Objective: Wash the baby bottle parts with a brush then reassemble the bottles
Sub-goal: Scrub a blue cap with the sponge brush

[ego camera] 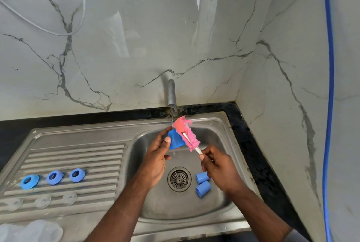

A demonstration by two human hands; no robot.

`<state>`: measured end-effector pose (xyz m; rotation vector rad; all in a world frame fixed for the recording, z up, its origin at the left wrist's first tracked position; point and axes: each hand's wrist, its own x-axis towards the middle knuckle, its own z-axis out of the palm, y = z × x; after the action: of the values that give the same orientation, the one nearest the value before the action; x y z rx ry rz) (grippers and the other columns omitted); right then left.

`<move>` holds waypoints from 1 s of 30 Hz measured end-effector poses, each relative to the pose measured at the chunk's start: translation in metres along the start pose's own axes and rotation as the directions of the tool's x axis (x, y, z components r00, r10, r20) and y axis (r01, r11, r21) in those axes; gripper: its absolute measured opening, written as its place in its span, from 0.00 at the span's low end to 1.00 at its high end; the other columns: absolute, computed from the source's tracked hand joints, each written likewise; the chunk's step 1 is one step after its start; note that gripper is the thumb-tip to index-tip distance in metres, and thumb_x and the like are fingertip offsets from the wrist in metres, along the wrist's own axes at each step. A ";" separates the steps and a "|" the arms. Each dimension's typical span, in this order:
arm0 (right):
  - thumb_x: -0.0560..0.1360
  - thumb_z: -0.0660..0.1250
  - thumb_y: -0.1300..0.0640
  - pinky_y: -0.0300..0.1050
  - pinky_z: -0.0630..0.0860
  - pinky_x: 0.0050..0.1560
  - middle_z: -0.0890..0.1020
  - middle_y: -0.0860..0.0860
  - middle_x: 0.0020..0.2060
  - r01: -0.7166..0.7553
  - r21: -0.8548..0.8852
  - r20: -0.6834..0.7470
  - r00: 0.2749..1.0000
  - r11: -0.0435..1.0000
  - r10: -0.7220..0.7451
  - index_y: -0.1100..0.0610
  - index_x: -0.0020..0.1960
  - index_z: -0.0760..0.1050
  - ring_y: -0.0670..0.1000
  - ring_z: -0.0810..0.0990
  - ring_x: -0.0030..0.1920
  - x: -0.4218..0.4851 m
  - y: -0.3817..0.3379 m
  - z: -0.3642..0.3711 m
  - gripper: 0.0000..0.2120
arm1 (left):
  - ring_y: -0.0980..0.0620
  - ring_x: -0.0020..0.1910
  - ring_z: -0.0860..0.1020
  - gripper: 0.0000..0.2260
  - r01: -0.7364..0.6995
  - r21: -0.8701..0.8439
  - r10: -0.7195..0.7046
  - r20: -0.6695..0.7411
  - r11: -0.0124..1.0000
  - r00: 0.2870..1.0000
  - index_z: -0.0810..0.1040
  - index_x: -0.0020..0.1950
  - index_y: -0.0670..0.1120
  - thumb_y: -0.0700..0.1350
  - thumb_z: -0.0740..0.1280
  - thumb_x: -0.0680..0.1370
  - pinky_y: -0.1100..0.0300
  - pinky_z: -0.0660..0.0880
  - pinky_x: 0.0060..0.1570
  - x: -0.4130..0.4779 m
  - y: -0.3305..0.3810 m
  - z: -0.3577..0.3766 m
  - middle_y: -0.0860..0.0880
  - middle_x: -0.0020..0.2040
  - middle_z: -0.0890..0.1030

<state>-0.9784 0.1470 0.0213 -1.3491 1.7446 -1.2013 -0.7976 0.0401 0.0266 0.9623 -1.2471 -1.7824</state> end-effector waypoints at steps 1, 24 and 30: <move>0.81 0.66 0.59 0.44 0.71 0.33 0.78 0.49 0.29 -0.003 0.022 0.019 1.000 1.000 0.002 0.58 0.45 0.72 0.46 0.73 0.30 0.000 0.000 -0.001 0.07 | 0.56 0.55 0.75 0.16 0.000 -0.003 0.000 0.000 1.000 1.000 0.78 0.64 0.62 0.56 0.64 0.76 0.55 0.65 0.45 0.000 0.000 -0.001 0.57 0.59 0.82; 0.82 0.64 0.56 0.43 0.71 0.27 0.82 0.52 0.31 -0.043 -0.039 0.161 0.986 0.998 0.049 0.45 0.55 0.77 0.47 0.72 0.24 -0.004 -0.010 0.000 0.06 | 0.47 0.50 0.84 0.15 0.043 -0.487 -0.120 -0.128 0.872 0.984 0.76 0.66 0.45 0.46 0.62 0.81 0.55 0.83 0.48 0.003 0.004 -0.008 0.41 0.56 0.83; 0.83 0.62 0.54 0.33 0.71 0.36 0.81 0.49 0.32 -0.011 -0.359 0.247 0.963 0.933 0.107 0.43 0.55 0.78 0.42 0.79 0.33 -0.001 -0.014 -0.008 0.08 | 0.48 0.53 0.83 0.12 0.077 -0.224 -0.086 -0.032 0.972 0.996 0.76 0.66 0.48 0.43 0.60 0.83 0.58 0.81 0.50 0.003 0.000 -0.017 0.42 0.57 0.84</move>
<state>-0.9792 0.1493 0.0374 -1.5670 1.8475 -0.6521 -0.7843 0.0304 0.0222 0.9269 -0.9695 -1.9092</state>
